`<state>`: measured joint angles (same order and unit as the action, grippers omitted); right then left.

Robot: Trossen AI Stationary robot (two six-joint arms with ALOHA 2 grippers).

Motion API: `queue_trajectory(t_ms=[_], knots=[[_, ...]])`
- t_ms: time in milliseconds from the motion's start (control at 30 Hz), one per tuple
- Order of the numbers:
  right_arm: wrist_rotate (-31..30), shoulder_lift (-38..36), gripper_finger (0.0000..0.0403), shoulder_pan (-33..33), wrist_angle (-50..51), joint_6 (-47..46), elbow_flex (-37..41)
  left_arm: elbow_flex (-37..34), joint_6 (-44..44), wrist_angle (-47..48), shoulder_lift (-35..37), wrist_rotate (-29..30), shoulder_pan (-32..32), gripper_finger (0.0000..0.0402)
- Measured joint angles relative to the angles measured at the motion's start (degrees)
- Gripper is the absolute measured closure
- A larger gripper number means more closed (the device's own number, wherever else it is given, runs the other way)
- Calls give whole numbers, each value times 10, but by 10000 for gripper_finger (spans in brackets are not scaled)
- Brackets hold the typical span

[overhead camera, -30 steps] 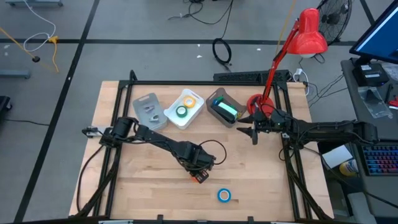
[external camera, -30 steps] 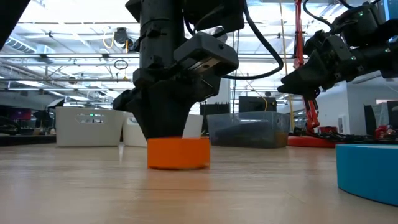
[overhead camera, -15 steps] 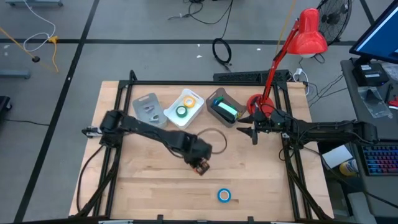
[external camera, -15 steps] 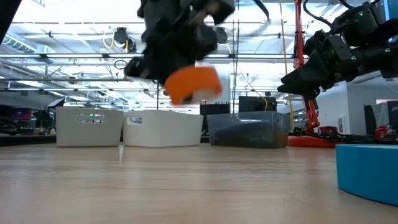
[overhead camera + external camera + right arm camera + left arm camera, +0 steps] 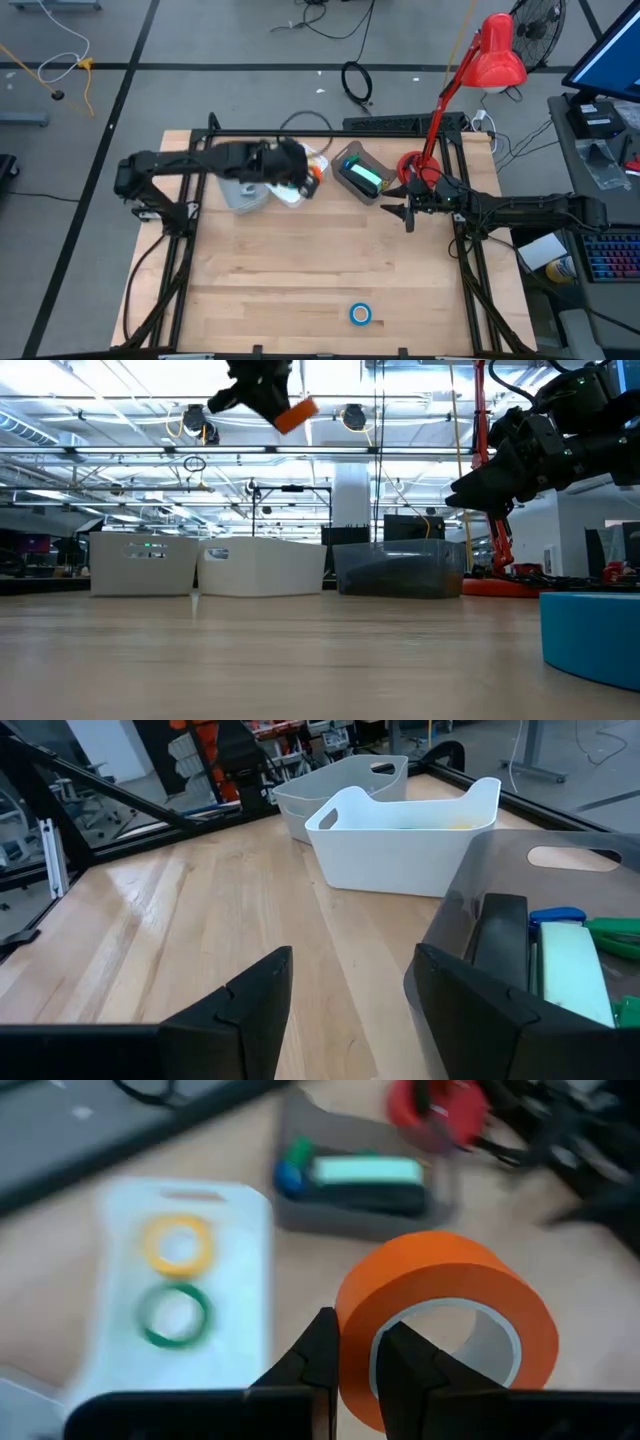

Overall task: Pick and place Stapler, Stapler remover, tape
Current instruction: Put the orange tape into the white bin

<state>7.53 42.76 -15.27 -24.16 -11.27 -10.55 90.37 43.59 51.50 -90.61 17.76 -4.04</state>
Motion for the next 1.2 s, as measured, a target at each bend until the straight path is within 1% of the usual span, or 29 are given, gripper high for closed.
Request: queue_trajectory(t_ms=[133, 233, 367, 567, 733, 833, 1100, 1200], knots=[[0, 0, 199, 0, 0, 0, 0, 0, -70, 9, -2, -2, -67, 364], [0, 0, 201, 0, -1, 0, 0, 0, -114, 15, -19, -14, -112, 364], [0, 0, 200, 0, -4, 0, 0, -1, -172, 19, -48, -19, -163, 364], [0, 0, 198, 0, -13, 0, 0, -1, -259, 23, -112, -47, -219, 364], [0, 0, 201, 0, -13, 0, 0, 0, -312, 15, -166, -75, -244, 364], [0, 0, 200, 0, -13, 0, 0, -1, -327, 14, -190, -87, -253, 364], [0, 0, 203, 0, -13, 0, 0, 0, -349, -26, -234, -122, -252, 364], [0, 0, 203, 0, -13, 0, 0, 0, -358, -30, -243, -116, -247, 364]])
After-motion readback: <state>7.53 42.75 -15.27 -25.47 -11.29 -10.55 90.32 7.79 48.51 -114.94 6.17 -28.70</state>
